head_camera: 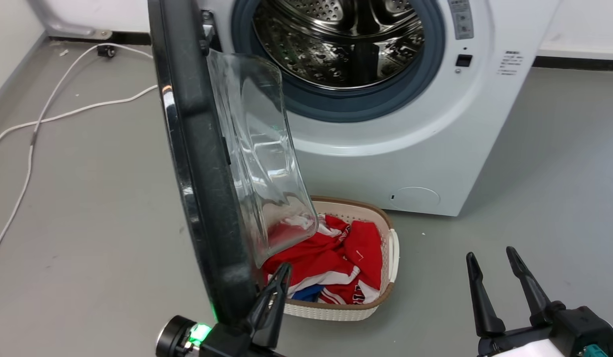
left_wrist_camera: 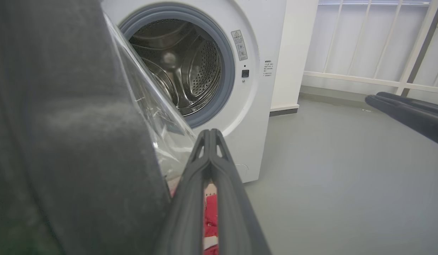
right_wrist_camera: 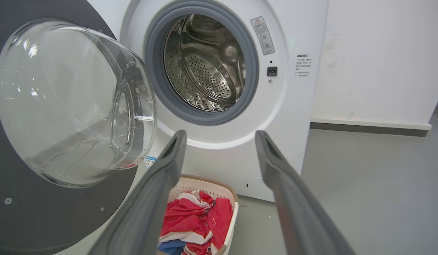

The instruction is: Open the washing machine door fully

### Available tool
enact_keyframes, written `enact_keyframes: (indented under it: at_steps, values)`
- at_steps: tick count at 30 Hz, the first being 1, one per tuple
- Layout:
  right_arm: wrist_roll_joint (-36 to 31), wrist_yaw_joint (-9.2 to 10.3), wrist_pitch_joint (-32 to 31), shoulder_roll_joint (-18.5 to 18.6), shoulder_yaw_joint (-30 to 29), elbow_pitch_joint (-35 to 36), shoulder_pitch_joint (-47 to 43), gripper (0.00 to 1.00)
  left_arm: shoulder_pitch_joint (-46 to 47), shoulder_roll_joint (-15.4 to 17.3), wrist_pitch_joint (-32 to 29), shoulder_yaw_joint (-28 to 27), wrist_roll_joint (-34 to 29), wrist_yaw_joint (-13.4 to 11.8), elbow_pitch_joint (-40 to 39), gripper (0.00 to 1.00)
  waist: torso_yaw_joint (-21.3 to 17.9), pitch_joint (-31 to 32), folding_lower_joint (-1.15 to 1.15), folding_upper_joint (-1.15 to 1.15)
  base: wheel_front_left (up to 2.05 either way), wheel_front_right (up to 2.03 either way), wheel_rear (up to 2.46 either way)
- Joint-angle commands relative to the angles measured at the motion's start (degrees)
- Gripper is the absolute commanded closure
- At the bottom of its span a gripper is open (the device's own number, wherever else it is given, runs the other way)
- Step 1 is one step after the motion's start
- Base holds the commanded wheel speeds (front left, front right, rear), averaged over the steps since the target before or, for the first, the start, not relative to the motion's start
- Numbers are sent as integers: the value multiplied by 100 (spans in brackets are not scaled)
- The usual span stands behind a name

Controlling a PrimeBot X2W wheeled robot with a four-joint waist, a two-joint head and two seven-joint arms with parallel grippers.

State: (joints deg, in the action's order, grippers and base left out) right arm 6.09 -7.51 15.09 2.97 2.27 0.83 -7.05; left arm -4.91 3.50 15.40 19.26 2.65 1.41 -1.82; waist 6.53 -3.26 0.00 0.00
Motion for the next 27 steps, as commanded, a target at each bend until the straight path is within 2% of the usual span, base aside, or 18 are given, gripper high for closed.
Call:
enact_keyframes:
  at_steps: [1, 10, 15, 27]
  values:
    - [22, 3, 10, -19, -2, -11, -19, 0, 97, 159, -44, -358, 4, -182, 95, 100, 68, -18, 0, 0, 0, 0, 0]
    - [-20, 3, 10, -18, 5, -2, -7, 0, 12, 232, -31, -994, 96, -365, -66, 100, 370, -108, 0, 0, 0, 0, 0]
    - [-50, 3, 10, -18, 12, 11, 83, 0, -87, 372, -31, -1621, 188, -508, -98, 100, 439, -201, 0, 0, 0, 0, 0]
    - [-163, 3, 10, -18, 15, 33, 276, 0, 313, 500, -31, -2940, 452, -487, 265, 100, 356, -565, 0, 0, 0, 0, 0]
